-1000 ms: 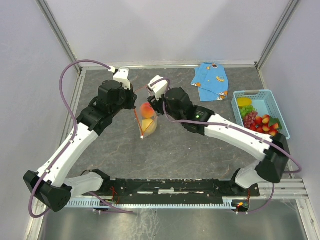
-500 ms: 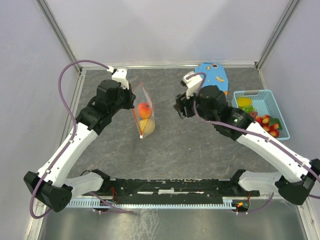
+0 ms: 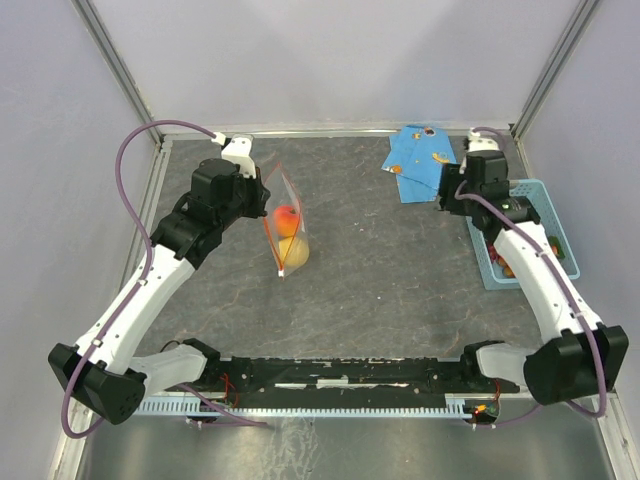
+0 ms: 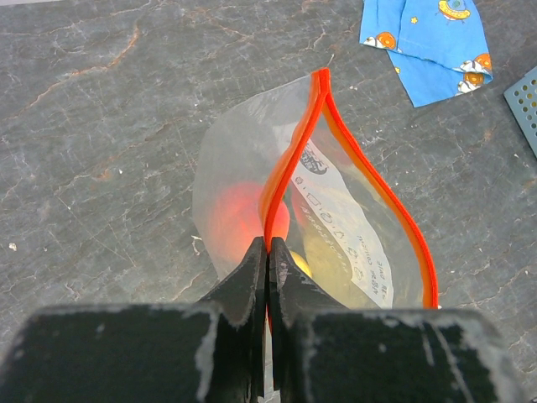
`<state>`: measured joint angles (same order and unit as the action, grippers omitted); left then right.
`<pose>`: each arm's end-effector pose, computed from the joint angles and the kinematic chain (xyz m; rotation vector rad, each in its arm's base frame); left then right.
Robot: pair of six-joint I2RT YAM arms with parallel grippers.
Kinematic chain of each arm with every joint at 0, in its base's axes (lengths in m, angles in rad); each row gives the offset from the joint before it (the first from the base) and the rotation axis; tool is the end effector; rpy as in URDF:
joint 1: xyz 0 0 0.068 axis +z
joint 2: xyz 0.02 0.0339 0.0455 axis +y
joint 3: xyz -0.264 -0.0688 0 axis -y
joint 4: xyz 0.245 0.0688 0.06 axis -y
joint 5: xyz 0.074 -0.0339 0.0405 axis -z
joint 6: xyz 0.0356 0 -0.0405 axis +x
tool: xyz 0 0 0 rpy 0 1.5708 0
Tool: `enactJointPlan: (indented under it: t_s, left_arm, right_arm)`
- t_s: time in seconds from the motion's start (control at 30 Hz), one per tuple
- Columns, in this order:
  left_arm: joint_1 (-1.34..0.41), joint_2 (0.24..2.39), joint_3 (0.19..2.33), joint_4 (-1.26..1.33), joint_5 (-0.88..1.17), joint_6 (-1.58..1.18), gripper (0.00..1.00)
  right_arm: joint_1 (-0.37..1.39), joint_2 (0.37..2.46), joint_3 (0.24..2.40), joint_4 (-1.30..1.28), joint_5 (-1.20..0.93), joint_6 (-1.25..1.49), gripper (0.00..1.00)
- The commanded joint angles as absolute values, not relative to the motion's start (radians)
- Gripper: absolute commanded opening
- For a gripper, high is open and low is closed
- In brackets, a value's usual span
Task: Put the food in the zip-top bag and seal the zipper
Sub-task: Pick up the fake fruit from the bin.
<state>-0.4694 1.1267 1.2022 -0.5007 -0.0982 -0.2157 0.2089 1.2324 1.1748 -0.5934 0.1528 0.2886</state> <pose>0.2210 -0.1082 0.3851 0.1910 2.0011 -0.3422 0.2626 0.0501 0.3422 0.1720 2.2083 0.1057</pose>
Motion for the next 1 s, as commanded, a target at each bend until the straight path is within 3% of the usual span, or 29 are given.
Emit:
enactJointPlan:
  t_s: [0.0,0.37,0.97]
  left_arm:
    - [-0.459,1.113,1.203,-0.472,-0.083,-0.19,0.03]
    - [-0.443,1.117,1.203,-0.469,-0.055,-0.193,0.03]
    - [-0.423,1.148,1.203,-0.467,-0.016,-0.202,0.03]
  right_arm:
    - [0.062,1.282,1.158,-0.501,0.16,0.393,0.67]
    - [-0.202,1.539,1.2,-0.369,0.168,0.502,0.67]
    - [-0.292,1.852,1.31,-0.235,-0.012,0.556,0.72]
